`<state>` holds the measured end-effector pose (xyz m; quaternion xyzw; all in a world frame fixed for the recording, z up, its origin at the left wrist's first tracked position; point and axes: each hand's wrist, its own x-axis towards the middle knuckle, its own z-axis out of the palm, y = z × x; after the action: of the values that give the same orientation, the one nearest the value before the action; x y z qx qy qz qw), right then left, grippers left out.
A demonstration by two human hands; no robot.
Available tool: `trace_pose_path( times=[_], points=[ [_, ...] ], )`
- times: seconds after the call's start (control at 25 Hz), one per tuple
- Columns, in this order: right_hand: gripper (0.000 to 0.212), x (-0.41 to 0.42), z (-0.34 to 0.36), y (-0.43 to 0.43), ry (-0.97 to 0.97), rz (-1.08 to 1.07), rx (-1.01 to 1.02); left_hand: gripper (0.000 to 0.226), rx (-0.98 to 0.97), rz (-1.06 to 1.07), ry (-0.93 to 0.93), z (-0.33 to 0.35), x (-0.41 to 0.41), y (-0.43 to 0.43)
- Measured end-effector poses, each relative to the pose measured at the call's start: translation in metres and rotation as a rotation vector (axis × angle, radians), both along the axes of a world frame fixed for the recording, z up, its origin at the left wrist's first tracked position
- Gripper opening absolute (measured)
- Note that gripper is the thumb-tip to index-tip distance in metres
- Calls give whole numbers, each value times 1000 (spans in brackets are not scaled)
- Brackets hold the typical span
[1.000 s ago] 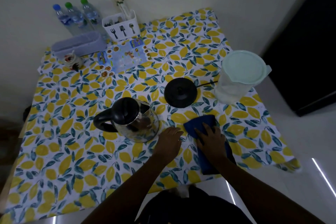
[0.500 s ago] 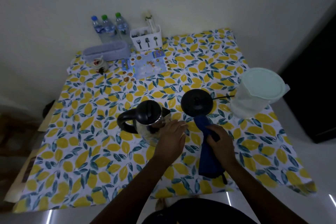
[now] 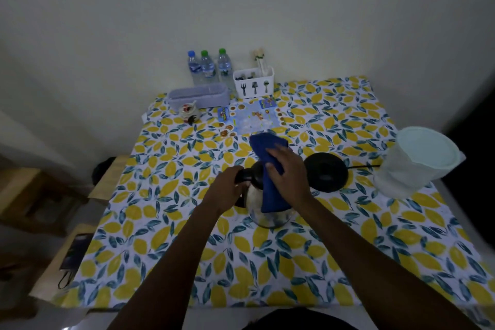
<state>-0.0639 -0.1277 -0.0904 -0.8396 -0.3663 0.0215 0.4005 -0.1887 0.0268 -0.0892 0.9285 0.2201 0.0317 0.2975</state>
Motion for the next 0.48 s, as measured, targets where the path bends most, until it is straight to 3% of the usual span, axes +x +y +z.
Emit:
trace_pose_path(
  times=[0.08,0.24,0.48],
  points=[
    [45,-4,-7,14,-110,-35,-228,39,-91,-44,-2,-3,-3,8],
    [47,-5,-4,30,-22,-186,-356,43,-115,-29,-22,1,-3,19],
    [49,-50,-30,20,-455,-155,-394,40,-155,49,-41,-9,-2,20]
  ],
)
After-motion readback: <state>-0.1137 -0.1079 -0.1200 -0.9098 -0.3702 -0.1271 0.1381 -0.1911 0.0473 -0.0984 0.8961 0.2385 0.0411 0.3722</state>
